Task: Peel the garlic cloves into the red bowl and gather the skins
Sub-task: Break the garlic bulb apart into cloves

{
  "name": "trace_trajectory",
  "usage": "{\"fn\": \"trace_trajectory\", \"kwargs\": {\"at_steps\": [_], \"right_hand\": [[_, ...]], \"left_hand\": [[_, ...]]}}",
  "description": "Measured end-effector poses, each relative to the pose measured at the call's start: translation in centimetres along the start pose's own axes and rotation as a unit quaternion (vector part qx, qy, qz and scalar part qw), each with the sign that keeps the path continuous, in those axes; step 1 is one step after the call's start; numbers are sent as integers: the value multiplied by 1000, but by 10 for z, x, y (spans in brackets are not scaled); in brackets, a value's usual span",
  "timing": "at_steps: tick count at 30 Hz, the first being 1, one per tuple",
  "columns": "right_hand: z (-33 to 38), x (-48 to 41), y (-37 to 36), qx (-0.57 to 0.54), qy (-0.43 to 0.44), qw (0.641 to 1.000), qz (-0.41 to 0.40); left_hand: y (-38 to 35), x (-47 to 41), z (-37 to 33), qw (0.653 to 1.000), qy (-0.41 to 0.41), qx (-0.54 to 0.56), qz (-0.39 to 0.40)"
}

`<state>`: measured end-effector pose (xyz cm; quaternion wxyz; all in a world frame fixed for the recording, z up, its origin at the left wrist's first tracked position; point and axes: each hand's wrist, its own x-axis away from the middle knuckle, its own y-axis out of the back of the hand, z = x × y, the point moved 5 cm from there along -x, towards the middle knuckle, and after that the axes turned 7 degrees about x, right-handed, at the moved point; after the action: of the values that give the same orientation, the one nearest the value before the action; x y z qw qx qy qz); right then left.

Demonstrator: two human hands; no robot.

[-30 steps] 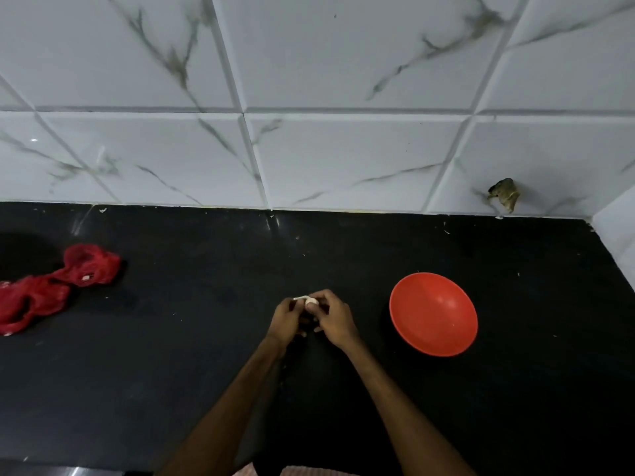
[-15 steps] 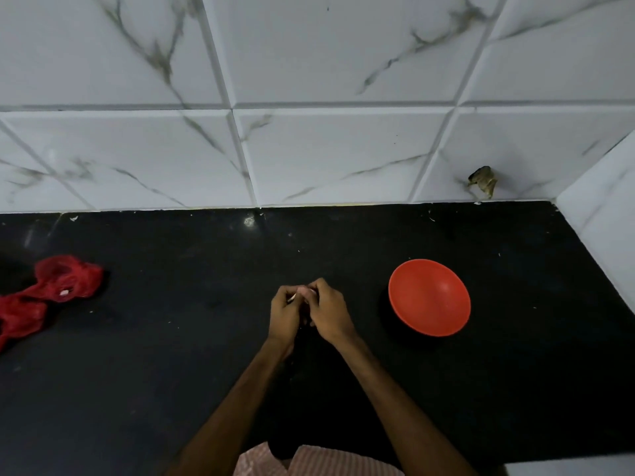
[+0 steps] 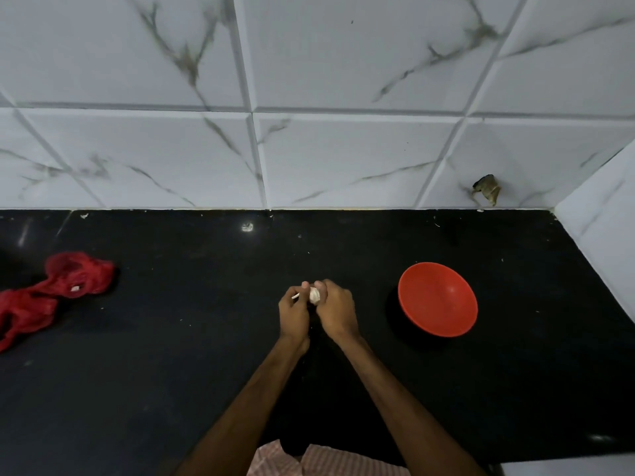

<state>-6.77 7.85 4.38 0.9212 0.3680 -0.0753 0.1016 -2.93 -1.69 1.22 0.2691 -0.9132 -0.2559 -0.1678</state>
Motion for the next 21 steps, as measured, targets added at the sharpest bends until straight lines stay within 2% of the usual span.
{"fn": "trace_trajectory", "kwargs": {"at_steps": [4,7,11,16,21], "right_hand": [[-10,-7,-8,-144,-79,986,41],[-12,-6,-8,-206,-93,970,86],[-10,-7,-7,-172,-77,975,118],[-5,-14,-13,-70,-54,992,85],[-2,-9,-15,-187,-107,972,89]], "left_hand": [[3,-4,-5,999,21,22,25],[6,-11,-7,999,21,17,41],[10,-13,-3,999,20,-5,32],[4,-16,-3,996,-8,-85,0],[-3,-7,-5,991,-72,-106,-24]]}}
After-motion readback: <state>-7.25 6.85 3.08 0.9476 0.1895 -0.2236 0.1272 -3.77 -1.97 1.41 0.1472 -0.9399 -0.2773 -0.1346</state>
